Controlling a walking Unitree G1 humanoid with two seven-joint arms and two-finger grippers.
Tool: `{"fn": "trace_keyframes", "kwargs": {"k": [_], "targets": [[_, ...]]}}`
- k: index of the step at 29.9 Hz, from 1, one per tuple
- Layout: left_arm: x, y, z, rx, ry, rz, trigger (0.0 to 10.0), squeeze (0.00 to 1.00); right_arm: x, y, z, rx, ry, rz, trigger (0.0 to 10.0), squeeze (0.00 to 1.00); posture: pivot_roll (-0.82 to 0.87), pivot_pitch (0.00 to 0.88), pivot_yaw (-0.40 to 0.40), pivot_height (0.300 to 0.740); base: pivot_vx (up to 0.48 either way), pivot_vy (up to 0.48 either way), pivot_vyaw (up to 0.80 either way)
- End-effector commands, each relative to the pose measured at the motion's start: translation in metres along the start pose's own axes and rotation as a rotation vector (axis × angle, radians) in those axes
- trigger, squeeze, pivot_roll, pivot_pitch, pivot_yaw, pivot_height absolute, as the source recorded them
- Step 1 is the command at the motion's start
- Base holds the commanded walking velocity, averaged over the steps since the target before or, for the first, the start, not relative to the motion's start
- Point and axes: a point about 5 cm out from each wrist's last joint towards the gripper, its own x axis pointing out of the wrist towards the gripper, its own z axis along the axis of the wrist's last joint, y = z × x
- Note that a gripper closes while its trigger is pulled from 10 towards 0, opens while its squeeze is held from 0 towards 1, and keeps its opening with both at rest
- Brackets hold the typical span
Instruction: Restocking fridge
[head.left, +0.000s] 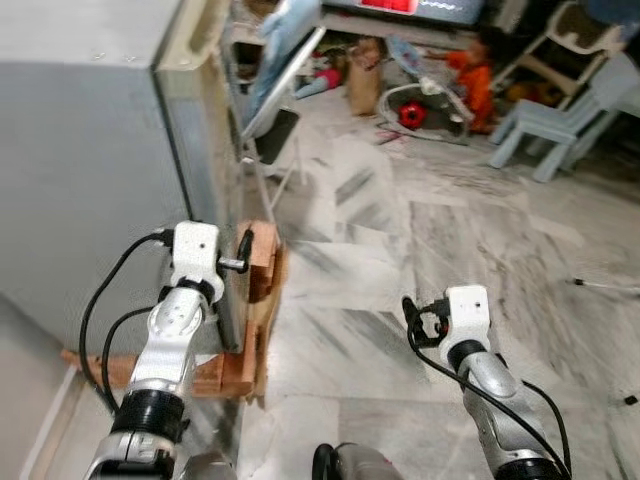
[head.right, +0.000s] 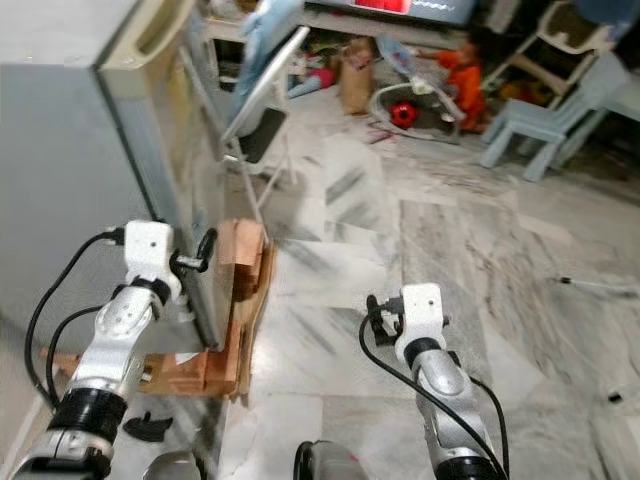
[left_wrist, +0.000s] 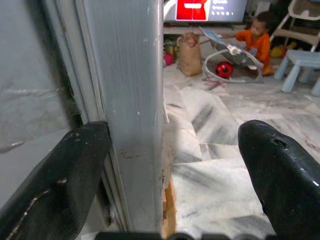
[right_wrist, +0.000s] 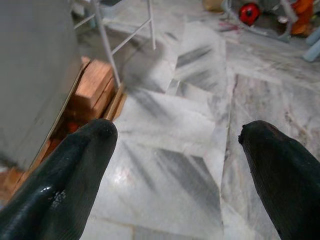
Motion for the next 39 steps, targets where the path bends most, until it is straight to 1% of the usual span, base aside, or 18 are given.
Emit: {"fn": "trace_keyframes", "kwargs": {"k": [1,2,3,5,7,9,12,13,15,19,21,22,23,27,28,31,35,39], "targets": [[0.022,-0.072,0.065,0.079,-0.224,-0.347,10.0,0.00,-0.001,-0.009,-0.001,0.013,0.000,-0.025,10.0,0.00,0.04,0.041,-0.110,0.740,0.000,0.000,0.00],[0.021,-0.085,0.072,0.082,-0.248,-0.409,10.0,0.00,-0.002,-0.010,-0.001,0.017,-0.002,-0.029,10.0,0.00,0.04,0.041,-0.110,0.740,0.000,0.000,0.00],[0.019,-0.105,0.084,0.080,-0.286,-0.497,10.0,0.00,-0.002,-0.010,-0.001,0.023,-0.003,-0.032,10.0,0.00,0.04,0.034,-0.106,0.740,0.000,0.000,0.00],[0.010,-0.137,0.102,0.037,-0.339,-0.646,10.0,0.00,-0.003,-0.010,-0.003,0.024,-0.001,-0.030,10.0,0.00,0.04,0.030,-0.104,0.740,0.000,0.000,0.00],[0.002,-0.159,0.119,0.017,-0.399,-0.739,10.0,0.00,-0.003,-0.010,-0.003,0.026,-0.003,-0.028,10.0,0.00,0.03,0.028,-0.099,0.740,0.000,0.000,0.00],[-0.002,-0.168,0.128,0.004,-0.432,-0.774,10.0,0.00,-0.003,-0.008,-0.002,0.024,-0.009,-0.022,10.0,0.00,0.03,0.026,-0.095,0.740,0.000,0.000,0.00],[0.009,-0.154,0.127,-0.002,-0.434,-0.682,10.0,0.00,-0.001,-0.006,0.000,0.012,-0.021,-0.011,10.0,0.00,0.03,0.022,-0.092,0.740,0.000,0.000,0.00],[0.017,-0.134,0.122,-0.010,-0.411,-0.599,10.0,0.00,-0.001,-0.005,0.000,0.014,-0.026,-0.010,10.0,0.00,0.03,0.021,-0.090,0.740,0.000,0.000,0.00],[0.020,-0.112,0.118,-0.024,-0.394,-0.530,10.0,0.00,0.000,-0.005,0.001,0.018,-0.031,-0.008,10.0,0.00,0.03,0.020,-0.090,0.740,0.000,0.000,0.00],[0.016,-0.080,0.106,-0.002,-0.349,-0.445,10.0,0.00,0.001,-0.005,0.004,0.022,-0.054,-0.012,10.0,0.00,0.03,0.019,-0.090,0.740,0.000,0.000,0.00],[0.010,-0.059,0.088,0.034,-0.302,-0.373,10.0,0.00,0.003,-0.004,0.009,0.016,-0.079,-0.016,10.0,0.00,0.05,0.017,-0.085,0.740,0.000,0.000,0.00],[0.001,-0.043,0.070,0.059,-0.262,-0.316,10.0,0.00,0.005,-0.002,0.015,0.013,-0.104,-0.015,10.0,0.00,0.05,0.020,-0.082,0.740,0.000,0.000,0.00],[0.001,-0.043,0.070,0.059,-0.262,-0.316,10.0,0.00,0.005,-0.002,0.015,0.013,-0.104,-0.015,10.0,0.00,0.05,0.020,-0.082,0.740,0.000,0.000,0.00],[-0.022,-0.020,0.036,0.023,-0.163,-0.196,10.0,0.00,0.011,0.004,0.030,0.026,-0.154,-0.009,10.0,0.00,0.06,0.033,-0.075,0.740,0.000,-0.336,-0.20],[-0.027,-0.015,0.029,0.041,-0.140,-0.171,10.0,0.00,0.013,0.007,0.035,0.033,-0.169,-0.003,10.0,0.00,0.07,0.039,-0.073,0.740,0.000,-0.435,-0.80],[-0.032,-0.012,0.025,0.063,-0.128,-0.157,10.0,0.00,0.014,0.011,0.039,0.033,-0.186,0.009,10.0,0.00,0.08,0.046,-0.071,0.740,0.000,-0.430,-0.80],[-0.041,-0.002,0.021,0.040,-0.107,-0.087,10.0,0.00,0.017,0.018,0.046,-0.007,-0.218,0.044,10.0,0.00,0.08,0.060,-0.066,0.740,0.188,-0.408,-0.27],[-0.045,-0.003,0.015,0.035,-0.091,-0.078,10.0,0.00,0.018,0.019,0.049,-0.010,-0.228,0.048,10.0,0.00,0.07,0.058,-0.075,0.740,0.274,-0.392,0.00]]}}
